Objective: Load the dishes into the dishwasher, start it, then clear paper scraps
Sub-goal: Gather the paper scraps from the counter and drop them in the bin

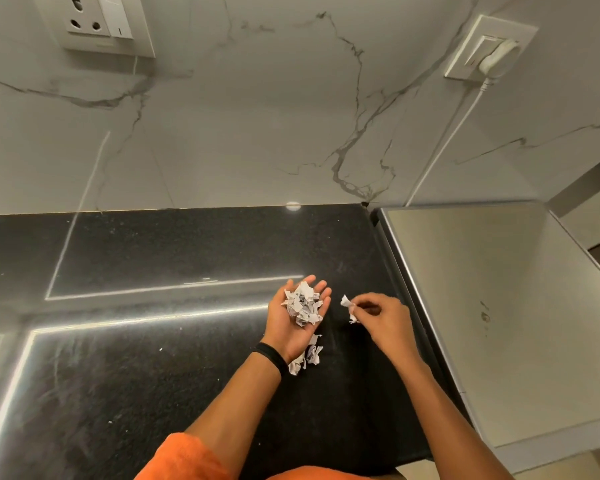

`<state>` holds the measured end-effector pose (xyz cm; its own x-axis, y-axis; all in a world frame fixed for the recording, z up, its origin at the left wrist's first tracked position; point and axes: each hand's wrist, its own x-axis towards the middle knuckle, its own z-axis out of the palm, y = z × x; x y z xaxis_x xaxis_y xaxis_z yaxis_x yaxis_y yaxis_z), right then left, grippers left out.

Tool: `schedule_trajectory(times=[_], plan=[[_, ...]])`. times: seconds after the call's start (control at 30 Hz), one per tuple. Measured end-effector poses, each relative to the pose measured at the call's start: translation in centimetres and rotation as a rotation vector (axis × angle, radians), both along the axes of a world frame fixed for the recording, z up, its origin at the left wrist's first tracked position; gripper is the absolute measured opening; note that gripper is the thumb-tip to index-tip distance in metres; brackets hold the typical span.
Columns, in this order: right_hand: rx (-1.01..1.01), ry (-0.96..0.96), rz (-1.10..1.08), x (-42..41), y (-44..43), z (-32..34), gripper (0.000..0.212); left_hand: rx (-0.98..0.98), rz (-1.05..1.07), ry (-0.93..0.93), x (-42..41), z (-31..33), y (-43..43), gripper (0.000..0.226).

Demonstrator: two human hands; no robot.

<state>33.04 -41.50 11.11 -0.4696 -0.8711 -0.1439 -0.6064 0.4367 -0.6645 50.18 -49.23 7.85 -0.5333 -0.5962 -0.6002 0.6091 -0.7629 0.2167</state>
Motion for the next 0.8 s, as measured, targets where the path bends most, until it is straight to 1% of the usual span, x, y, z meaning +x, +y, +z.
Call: schedule_trajectory(times=[0.07,0.13,0.23,0.3,0.37,0.43,0.5,0.6,0.63,0.67,0.73,0.8], plan=[[-0.081,-0.088,0.036,1.3,-1.0,1.9,0.014,-0.018,-0.023,0.018,0.1,0.0,0.2,0.051],[-0.103,-0.142,0.09,2.5,-2.0,3.3,0.016,-0.02,-0.042,0.044,0.2,-0.1,0.5,0.052],[-0.071,-0.128,0.16,3.6,-3.1,3.6,0.019,-0.019,-0.038,0.088,0.4,-0.1,0.8,0.055],[-0.088,-0.098,0.158,3.8,-3.4,3.3,0.018,-0.012,-0.016,0.114,0.5,0.0,0.8,0.054],[-0.142,-0.11,0.119,3.5,-3.5,3.1,0.015,0.017,0.025,0.141,0.9,0.2,0.6,0.052],[-0.179,-0.123,0.066,2.4,-3.2,2.7,0.018,0.033,0.049,0.149,1.1,0.1,0.5,0.051],[-0.108,-0.043,0.088,0.6,-2.7,1.7,0.024,0.046,0.074,0.146,1.3,0.0,0.3,0.05],[0.116,0.078,0.25,-1.4,-1.0,-0.5,0.033,0.057,0.109,0.134,2.0,-0.2,-0.1,0.048],[0.157,0.122,0.302,-1.6,-0.4,-1.3,0.034,0.055,0.122,0.125,2.4,-0.3,-0.3,0.048],[0.154,0.182,0.348,-1.7,0.2,-2.0,0.033,0.053,0.138,0.119,2.9,-0.3,-0.5,0.048],[0.067,0.302,0.398,-1.4,1.1,-3.0,0.026,0.045,0.164,0.11,3.9,-0.4,-0.8,0.047],[0.001,0.336,0.387,-1.1,1.6,-3.4,0.022,0.035,0.177,0.091,4.8,-0.4,-1.0,0.047]])
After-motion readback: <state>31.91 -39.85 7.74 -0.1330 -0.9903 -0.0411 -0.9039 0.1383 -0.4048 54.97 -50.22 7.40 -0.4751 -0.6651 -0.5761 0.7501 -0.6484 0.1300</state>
